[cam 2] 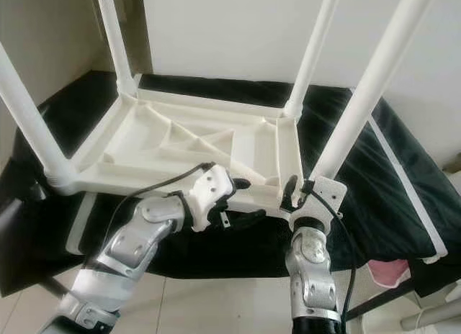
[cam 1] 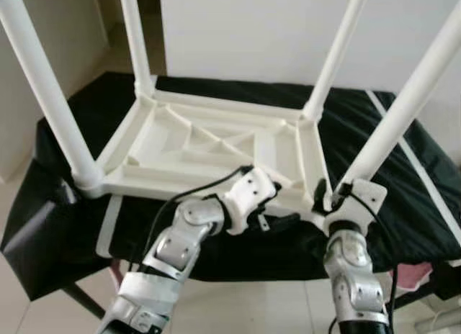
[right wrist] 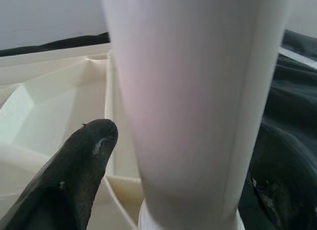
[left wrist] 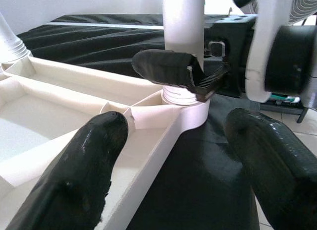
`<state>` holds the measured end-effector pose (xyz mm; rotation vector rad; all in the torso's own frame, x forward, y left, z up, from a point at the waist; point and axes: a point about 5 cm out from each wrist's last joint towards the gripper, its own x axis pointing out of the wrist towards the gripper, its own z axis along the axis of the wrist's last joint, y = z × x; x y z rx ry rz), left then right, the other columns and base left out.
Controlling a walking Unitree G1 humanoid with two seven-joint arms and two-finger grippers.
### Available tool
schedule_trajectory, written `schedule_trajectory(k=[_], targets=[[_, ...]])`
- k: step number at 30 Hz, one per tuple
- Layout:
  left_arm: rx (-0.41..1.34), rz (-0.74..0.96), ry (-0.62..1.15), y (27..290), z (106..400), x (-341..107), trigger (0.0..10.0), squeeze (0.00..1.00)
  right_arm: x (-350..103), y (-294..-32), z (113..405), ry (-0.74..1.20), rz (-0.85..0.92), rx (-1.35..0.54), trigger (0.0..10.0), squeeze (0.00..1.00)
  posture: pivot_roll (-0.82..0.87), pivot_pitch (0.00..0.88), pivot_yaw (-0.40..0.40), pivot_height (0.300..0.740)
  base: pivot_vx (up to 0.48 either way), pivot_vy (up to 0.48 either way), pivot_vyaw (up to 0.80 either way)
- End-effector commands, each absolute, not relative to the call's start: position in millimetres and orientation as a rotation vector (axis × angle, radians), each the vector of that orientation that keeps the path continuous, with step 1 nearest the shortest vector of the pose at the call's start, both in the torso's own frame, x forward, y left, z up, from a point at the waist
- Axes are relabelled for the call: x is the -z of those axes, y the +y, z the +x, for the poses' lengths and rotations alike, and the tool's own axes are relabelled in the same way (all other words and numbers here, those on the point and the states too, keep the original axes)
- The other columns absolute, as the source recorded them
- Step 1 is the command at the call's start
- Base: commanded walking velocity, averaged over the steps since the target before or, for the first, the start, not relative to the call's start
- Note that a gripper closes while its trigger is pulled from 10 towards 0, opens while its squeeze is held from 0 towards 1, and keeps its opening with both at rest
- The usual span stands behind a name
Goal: Building children table
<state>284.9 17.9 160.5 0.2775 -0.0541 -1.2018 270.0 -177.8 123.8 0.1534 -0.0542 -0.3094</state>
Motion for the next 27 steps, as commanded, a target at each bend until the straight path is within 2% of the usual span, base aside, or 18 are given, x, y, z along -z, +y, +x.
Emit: schedule_trajectory(k=[1,3,9,10,13,15,19,26,27], targets=[[1.137,0.283,-0.052,19,287,-158,10.0,0.00,-124,-180,267,-0.070,0.151,0.262,10.0,1.00,-0.03,0.000,-0.058,0.740,0.000,0.000,0.00],[1.140,0.287,-0.050,20,288,-158,10.0,0.00,-120,-185,264,-0.058,0.152,0.188,10.0,1.00,-0.04,0.000,-0.049,0.740,0.000,0.000,0.00],[1.145,0.297,-0.049,21,288,-158,10.0,0.00,-115,-198,262,-0.062,0.102,0.126,10.0,1.00,-0.04,0.000,-0.045,0.740,0.000,0.000,0.00],[1.142,0.295,-0.051,21,288,-159,10.0,0.00,-115,-203,262,-0.058,0.080,0.078,10.0,0.00,-0.03,0.000,-0.046,0.740,0.000,0.000,0.00],[1.138,0.291,-0.051,22,288,-160,10.0,0.00,-118,-209,261,-0.062,0.047,0.033,10.0,0.00,-0.03,0.000,-0.046,0.740,0.000,0.000,0.00],[1.133,0.292,-0.043,25,289,-158,10.0,0.00,-123,-219,262,-0.054,-0.023,-0.109,10.0,0.00,-0.04,0.003,-0.036,0.740,0.000,0.000,0.00],[1.141,0.297,-0.037,25,288,-157,10.0,0.00,-125,-221,266,-0.024,-0.075,-0.255,10.0,0.00,-0.04,0.003,-0.031,0.740,0.000,0.000,0.00],[1.140,0.304,-0.042,25,290,-160,10.0,0.00,-123,-223,275,0.001,-0.126,-0.343,10.0,0.00,-0.03,0.002,-0.029,0.740,0.000,0.000,0.00],[1.139,0.305,-0.043,26,290,-160,10.0,0.00,-123,-224,277,0.008,-0.139,-0.359,6.0,0.00,-0.02,0.001,-0.030,0.740,0.000,0.000,0.00]])
